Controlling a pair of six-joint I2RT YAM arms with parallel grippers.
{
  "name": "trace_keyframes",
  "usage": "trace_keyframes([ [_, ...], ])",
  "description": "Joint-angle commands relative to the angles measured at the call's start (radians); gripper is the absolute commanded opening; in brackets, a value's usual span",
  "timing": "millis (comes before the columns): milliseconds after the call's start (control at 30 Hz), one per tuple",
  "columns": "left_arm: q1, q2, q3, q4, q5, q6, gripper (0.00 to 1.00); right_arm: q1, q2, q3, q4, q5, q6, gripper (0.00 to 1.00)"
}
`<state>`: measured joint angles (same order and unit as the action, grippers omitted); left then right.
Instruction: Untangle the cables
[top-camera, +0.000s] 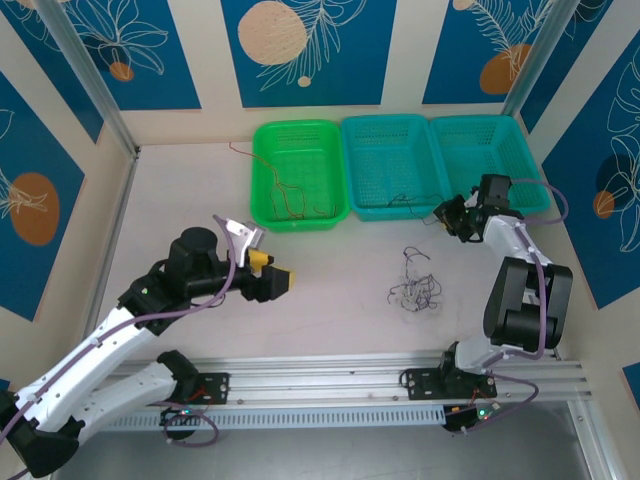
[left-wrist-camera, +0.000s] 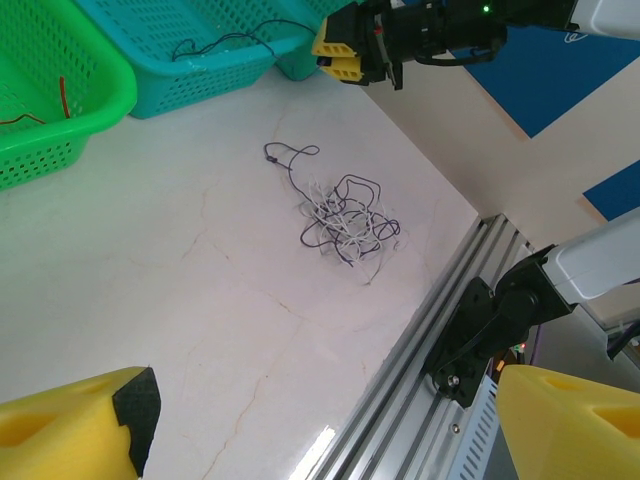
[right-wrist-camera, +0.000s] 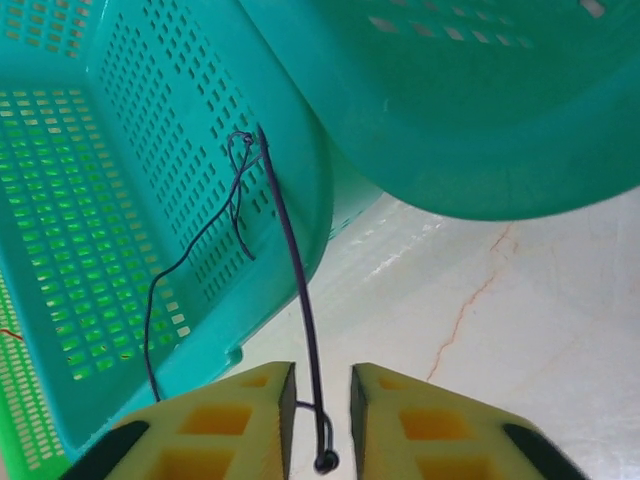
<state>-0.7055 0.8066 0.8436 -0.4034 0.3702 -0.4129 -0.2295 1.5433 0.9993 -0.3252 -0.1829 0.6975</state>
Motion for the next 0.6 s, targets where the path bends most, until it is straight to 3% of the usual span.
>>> trace_keyframes([
  [0, -0.011, -0.007, -0.002, 0.008, 0.012, 0.000, 0.88, -0.008, -0.006, 0.009, 0.005, -0.035, -0.014, 0.10],
  [100, -0.012, -0.007, 0.003, 0.001, 0.013, 0.006, 0.88, -0.006, -0.074, -0.003, 0.000, -0.050, -0.008, 0.00],
  [300, -0.011, 0.010, 0.008, 0.006, 0.037, 0.011, 0.89, 0.050, -0.175, 0.072, -0.014, -0.069, 0.023, 0.00],
  [533, -0.013, 0.024, 0.029, 0.000, 0.031, 0.005, 0.89, 0.191, 0.096, 0.397, -0.055, -0.004, 0.064, 0.00],
  [567, -0.013, 0.020, 0.029, 0.001, 0.025, 0.003, 0.89, 0.200, 0.142, 0.441, -0.063, -0.012, 0.066, 0.05],
])
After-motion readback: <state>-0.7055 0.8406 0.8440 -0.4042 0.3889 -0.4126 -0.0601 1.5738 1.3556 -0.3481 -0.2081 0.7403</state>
